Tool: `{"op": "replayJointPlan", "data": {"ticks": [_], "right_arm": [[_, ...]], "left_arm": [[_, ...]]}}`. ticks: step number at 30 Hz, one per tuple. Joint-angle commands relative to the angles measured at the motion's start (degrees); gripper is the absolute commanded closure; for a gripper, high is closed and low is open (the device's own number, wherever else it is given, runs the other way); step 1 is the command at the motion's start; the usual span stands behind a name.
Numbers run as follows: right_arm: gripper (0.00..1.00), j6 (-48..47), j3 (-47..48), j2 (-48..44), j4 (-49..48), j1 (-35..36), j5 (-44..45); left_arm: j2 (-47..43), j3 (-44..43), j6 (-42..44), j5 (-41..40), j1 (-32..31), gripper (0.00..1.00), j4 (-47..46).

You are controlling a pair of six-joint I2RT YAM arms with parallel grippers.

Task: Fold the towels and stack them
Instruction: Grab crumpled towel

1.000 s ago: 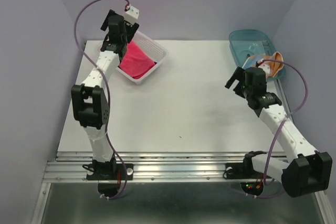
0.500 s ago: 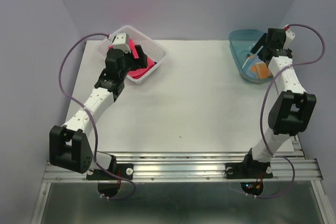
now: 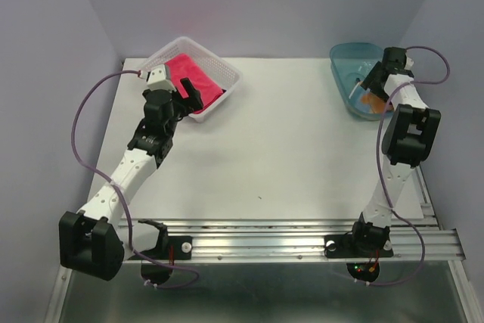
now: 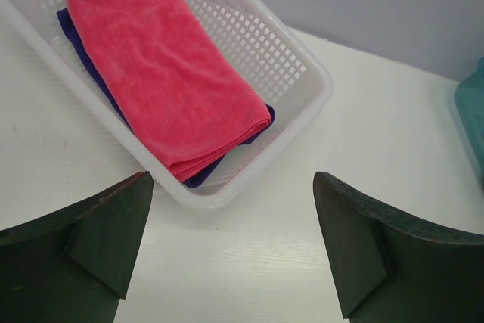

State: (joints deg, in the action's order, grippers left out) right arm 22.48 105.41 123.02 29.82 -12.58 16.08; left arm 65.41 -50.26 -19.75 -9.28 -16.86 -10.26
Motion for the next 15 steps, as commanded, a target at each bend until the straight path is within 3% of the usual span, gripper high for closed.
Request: {"op": "replayJointPlan", "data": {"ticks": [1, 2, 3, 11, 15], "right_arm": [[0.16, -0.24, 2.09, 1.69, 0.07, -1.13, -1.05], [0.18, -0.24, 0.69, 1.96, -0.46, -1.22, -0.70], [0.30, -0.24, 0.24, 2.39, -0.82, -1.39, -0.78], [0.98, -2.43, 1.64, 2.23, -1.43, -1.75, -1.22], [0.99, -4.63, 2.70, -2.16, -2.14, -1.75, -3.50]], "left_arm": [[0.07, -0.89, -0.73, -2.85, 0.08, 0.01, -1.34], [0.25, -0.89, -0.82, -3.02, 0.08, 0.01, -1.34], [0.68, -1.07, -0.82, -3.20, 0.08, 0.01, -1.17], [2.01, -2.56, -0.82, -5.40, 0.08, 0.01, 0.33], [1.04, -2.21, -1.08, -5.23, 0.08, 0.01, 0.42]]}}
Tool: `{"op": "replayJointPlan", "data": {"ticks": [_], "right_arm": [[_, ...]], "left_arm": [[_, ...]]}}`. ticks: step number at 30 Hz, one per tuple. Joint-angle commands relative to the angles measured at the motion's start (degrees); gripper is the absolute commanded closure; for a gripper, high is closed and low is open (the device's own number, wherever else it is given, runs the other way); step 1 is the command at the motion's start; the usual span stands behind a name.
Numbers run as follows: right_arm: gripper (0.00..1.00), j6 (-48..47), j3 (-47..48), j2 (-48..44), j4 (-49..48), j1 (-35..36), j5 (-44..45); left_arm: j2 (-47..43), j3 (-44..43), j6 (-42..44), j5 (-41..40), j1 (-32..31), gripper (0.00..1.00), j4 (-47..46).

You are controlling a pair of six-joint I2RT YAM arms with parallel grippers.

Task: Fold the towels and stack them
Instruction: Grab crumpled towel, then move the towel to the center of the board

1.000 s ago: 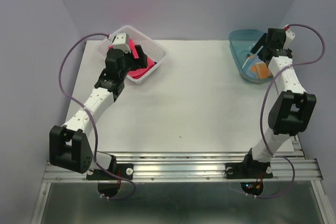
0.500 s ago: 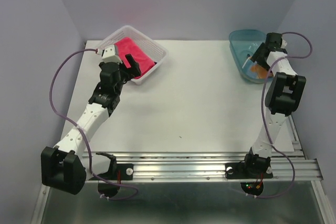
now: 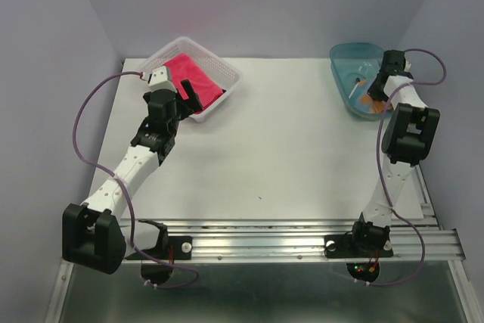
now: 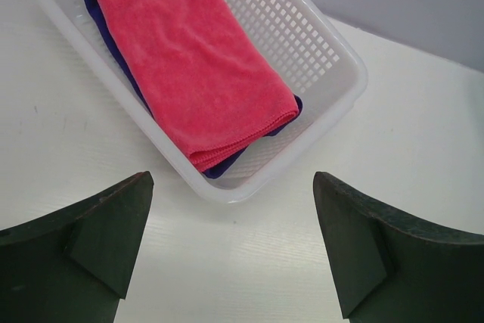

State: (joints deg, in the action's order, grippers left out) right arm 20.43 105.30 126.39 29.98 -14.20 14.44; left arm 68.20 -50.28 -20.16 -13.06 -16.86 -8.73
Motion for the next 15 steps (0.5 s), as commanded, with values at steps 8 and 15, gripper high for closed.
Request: {"op": "replayJointPlan", "data": {"ticks": [8, 15], "right_arm": [[0.99, -3.90, -4.40, -28.45, -11.43, 1.10, -12.48], [0.99, -1.72, 7.97, -39.89, -10.20, 5.66, -35.11]], "left_arm": [[-5.71, -0.96, -1.81, 4.53, 0.08, 0.01, -1.02], [-12.91, 3.08, -4.88, 9.89, -0.01, 0.01, -1.64]]}}
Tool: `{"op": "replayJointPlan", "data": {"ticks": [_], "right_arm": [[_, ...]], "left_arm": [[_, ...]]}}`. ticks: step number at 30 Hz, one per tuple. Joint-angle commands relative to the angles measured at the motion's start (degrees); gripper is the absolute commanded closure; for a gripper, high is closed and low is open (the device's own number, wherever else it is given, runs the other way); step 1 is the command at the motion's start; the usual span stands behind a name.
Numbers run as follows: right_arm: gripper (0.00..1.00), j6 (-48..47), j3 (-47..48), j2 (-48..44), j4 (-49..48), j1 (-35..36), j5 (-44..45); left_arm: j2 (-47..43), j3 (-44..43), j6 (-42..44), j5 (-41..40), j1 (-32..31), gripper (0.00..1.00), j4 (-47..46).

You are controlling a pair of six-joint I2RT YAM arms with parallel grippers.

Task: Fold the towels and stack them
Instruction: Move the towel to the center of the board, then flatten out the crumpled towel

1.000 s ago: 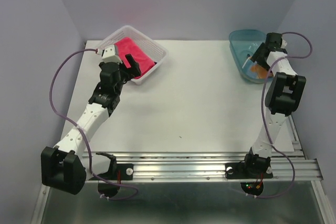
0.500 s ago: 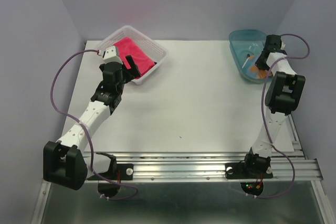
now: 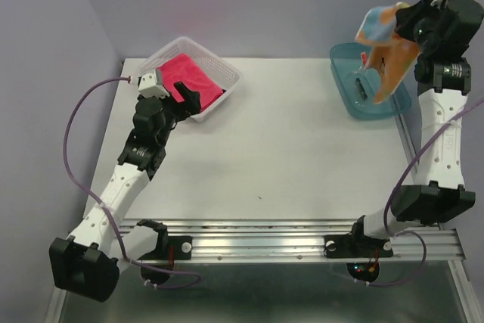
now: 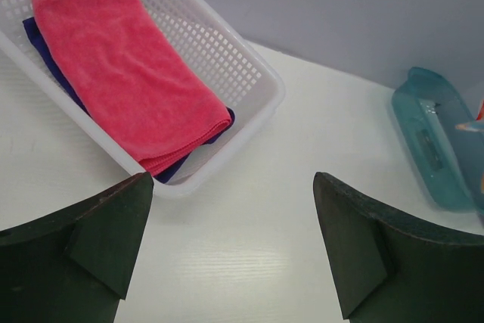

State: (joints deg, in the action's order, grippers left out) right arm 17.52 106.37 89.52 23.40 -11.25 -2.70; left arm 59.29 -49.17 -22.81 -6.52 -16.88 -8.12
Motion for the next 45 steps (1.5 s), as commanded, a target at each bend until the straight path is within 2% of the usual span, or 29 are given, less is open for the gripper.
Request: {"op": "replayJointPlan", "data": {"ticks": [1, 4, 7, 10, 12, 14, 15, 17, 18, 19, 20, 21, 22, 23, 25, 28, 29, 33, 36, 40, 44, 45], "right_arm": [[0.99, 1.72, 8.32, -3.47, -3.88, 3.50, -21.26], [0.99, 3.57, 13.77, -4.43, -5.46, 7.89, -30.83], [0.99, 9.62, 13.09, -5.75, -11.15, 8.70, -38.50], [0.99, 14.64, 3.18, -10.14, -18.70, 8.78, -44.04], [0.99, 16.05, -7.80, -14.62, -21.19, 8.78, -45.02], [0.99, 14.49, -16.23, -18.04, -21.29, 8.78, -42.93], [0.98, 14.21, -24.89, -21.89, -21.03, 8.78, -41.09], [0.94, 13.07, -37.99, -28.22, -17.61, 8.78, -30.92], [0.91, 12.81, -38.07, -28.25, -16.03, 8.78, -26.52], [0.81, 12.89, -46.08, -32.34, -11.93, 8.70, -21.35], [0.72, 13.85, -49.12, -33.78, -9.62, 8.78, -9.81], [0.47, 14.82, -52.54, -35.10, -7.68, 8.70, -4.04], [0.35, 15.70, -57.28, -36.33, -4.62, 8.70, 4.37], [0.21, 15.44, -58.98, -36.60, -3.20, 8.70, 6.72], [0.00, 14.31, -60.66, -35.91, 1.44, 8.70, 7.88], [0.00, 12.54, -61.80, -36.34, 4.99, 8.78, 3.68], [0.00, 11.76, -63.29, -37.47, 5.08, 8.70, 0.53], [0.00, 10.00, -66.02, -40.29, 5.95, 8.78, -2.75], [0.00, 8.94, -66.29, -39.60, 8.33, 8.78, -2.57], [0.00, 8.41, -69.61, -38.63, 7.46, 9.05, -8.36], [0.00, 9.11, -71.30, -36.17, 6.66, 11.16, -6.10], [0.00, 9.46, -71.04, -35.73, 6.57, 14.55, -5.13]], "left_arm": [[-4.61, 2.32, -2.68, 3.71, -0.08, 0.01, -2.25], [-6.72, 3.64, -3.99, 4.68, -0.08, 0.01, -1.99], [-8.66, 4.69, -5.84, 4.94, -0.08, 0.01, -1.02], [-10.50, 5.83, -7.86, 4.15, -0.08, 0.01, 0.03], [-11.47, 6.71, -9.18, 3.98, -0.08, 0.01, 0.73], [-11.74, 6.98, -10.06, 3.01, -0.08, 0.01, 2.14], [-11.74, 7.33, -11.11, 1.88, -0.17, 0.01, 2.67], [-11.30, 7.77, -12.08, 0.47, -0.08, 0.01, 3.90], [-10.86, 7.94, -12.52, 0.55, -0.08, 0.01, 4.16], [-10.34, 8.03, -12.96, 0.72, -0.08, 0.01, 4.60], [-9.72, 7.95, -13.22, 0.81, -0.08, 0.01, 4.87], [-8.50, 8.21, -13.23, 1.86, -0.17, 0.01, 5.13], [-7.70, 8.30, -13.14, 2.48, -0.17, 0.01, 5.22], [-6.74, 8.47, -13.14, 3.18, -0.25, 0.01, 5.39], [-3.40, 8.47, -12.97, 5.11, -1.82, 0.01, 5.75], [0.64, 8.47, -13.49, 4.51, -5.86, 0.01, 5.75], [2.92, 8.39, -13.84, 2.41, -9.36, 0.01, 5.75], [10.29, 5.94, -14.02, -0.33, -13.87, 0.01, 5.92], [16.18, 2.60, -13.58, 0.20, -15.28, 0.01, 6.63], [22.18, -1.62, -13.06, -2.00, -16.07, 0.01, 6.28], [29.82, -7.60, -11.04, -2.97, -16.51, 0.01, 7.24], [32.71, -9.61, -10.94, -3.23, -16.69, 0.01, 7.41]]}}
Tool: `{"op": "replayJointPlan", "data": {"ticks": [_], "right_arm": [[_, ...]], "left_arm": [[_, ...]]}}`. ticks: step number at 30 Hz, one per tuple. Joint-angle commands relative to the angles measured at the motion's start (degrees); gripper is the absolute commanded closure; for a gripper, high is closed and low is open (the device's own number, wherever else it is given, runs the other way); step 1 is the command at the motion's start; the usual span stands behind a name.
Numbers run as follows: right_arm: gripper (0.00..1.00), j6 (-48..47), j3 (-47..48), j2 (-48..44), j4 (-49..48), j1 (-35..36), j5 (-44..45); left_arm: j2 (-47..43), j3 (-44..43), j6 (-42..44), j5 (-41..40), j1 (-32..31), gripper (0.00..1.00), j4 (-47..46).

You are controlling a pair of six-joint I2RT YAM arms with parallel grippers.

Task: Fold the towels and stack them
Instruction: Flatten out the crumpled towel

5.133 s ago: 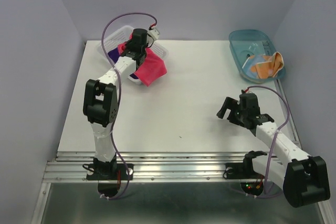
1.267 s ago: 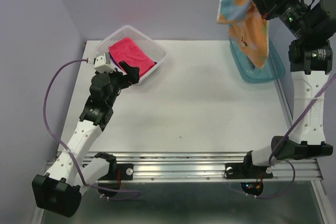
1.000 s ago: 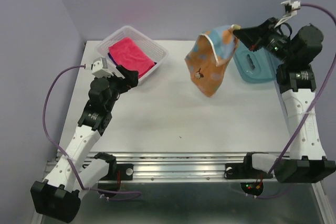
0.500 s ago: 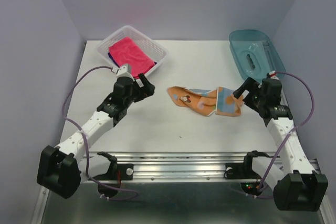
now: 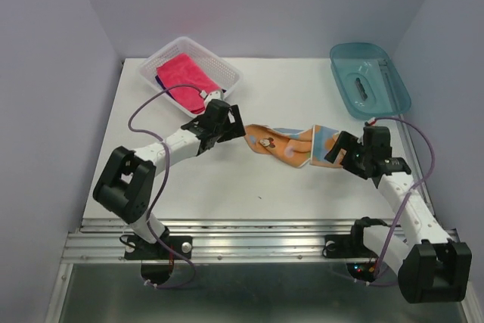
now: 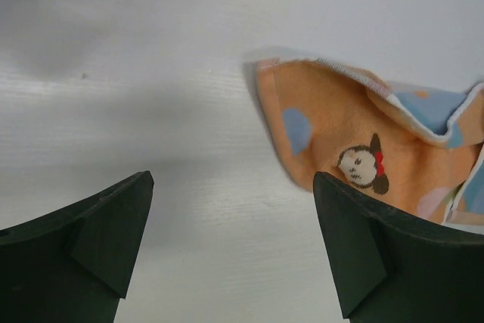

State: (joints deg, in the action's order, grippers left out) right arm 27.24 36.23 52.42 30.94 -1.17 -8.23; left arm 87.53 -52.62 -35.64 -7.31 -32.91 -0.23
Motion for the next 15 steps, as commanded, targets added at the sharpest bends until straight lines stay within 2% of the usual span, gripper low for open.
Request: {"op": "replayJointPlan", "data": {"ticks": [1, 5, 11, 15], "right_arm": [[0.00, 0.17, -0.37, 2.41, -1.58, 6.16, 1.71], [0.00, 1.93, 2.08, 6.97, -2.81, 14.86, 9.62], [0.00, 2.28, 3.76, 13.92, -7.38, 27.26, 12.36], [0.00, 4.22, 3.76, 19.45, -12.03, 32.71, 14.64]], "left_arm": [[5.97, -7.14, 2.06, -2.62, -0.76, 0.01, -0.04], [13.53, -11.62, 3.20, -3.32, -1.46, 0.06, 0.14], [19.60, -17.86, 5.57, -5.43, -2.86, 0.07, 1.72], [24.96, -22.34, 6.46, -6.31, -3.04, 0.15, 2.78]]}}
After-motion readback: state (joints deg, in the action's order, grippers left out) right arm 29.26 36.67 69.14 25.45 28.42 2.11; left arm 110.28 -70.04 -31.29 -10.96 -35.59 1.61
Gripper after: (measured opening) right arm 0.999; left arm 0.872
